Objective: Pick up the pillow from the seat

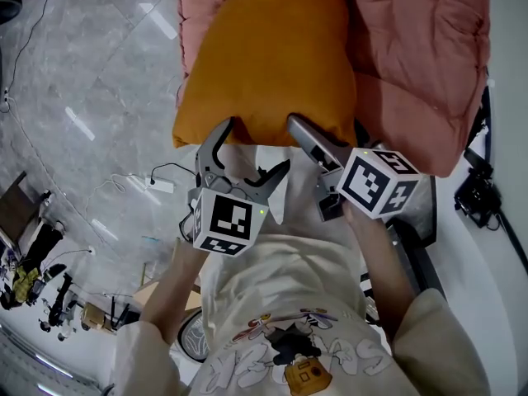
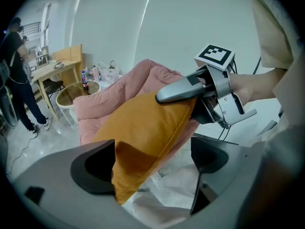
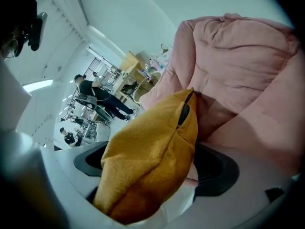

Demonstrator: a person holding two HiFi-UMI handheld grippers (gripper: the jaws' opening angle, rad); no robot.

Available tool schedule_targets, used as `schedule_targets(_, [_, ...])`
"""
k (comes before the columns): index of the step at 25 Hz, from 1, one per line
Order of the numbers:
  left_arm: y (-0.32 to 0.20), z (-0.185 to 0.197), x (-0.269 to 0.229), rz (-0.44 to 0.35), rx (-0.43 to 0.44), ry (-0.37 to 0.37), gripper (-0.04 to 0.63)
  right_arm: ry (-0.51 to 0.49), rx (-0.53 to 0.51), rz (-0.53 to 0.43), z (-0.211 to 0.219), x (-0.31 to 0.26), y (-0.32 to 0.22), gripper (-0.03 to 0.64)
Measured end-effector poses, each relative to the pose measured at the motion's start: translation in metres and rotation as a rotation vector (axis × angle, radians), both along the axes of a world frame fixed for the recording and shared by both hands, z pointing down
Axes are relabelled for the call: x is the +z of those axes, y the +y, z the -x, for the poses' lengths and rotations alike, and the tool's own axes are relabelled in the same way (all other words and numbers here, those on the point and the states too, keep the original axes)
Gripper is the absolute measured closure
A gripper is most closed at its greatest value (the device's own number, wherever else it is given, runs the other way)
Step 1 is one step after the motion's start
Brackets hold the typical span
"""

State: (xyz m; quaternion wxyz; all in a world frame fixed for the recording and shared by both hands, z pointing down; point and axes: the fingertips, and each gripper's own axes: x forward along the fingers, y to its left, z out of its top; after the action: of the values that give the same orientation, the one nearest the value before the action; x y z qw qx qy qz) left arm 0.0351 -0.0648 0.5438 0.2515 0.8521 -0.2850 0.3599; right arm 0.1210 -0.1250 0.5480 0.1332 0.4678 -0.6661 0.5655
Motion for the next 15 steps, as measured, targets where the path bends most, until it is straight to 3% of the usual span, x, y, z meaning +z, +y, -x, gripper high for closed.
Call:
schedule_targets(9, [-0.006,0.002,0.008,0.016,0.005,0.018,0.102,0.017,0.015,0.019,0.005,0.011,-0.011,0.084])
schedule_targets(11, [-0.008,-0.001,0.008,0.025,0.016,0.031,0.051,0.014,0.017,0.023,0.005,0.012,-0.014,0.084])
schedule_targets(15, [-0.016,-0.002,0.013,-0.021,0.059,-0.016,0.022,0.007,0.022,0.023,0.002,0.015,-0.018,0.084])
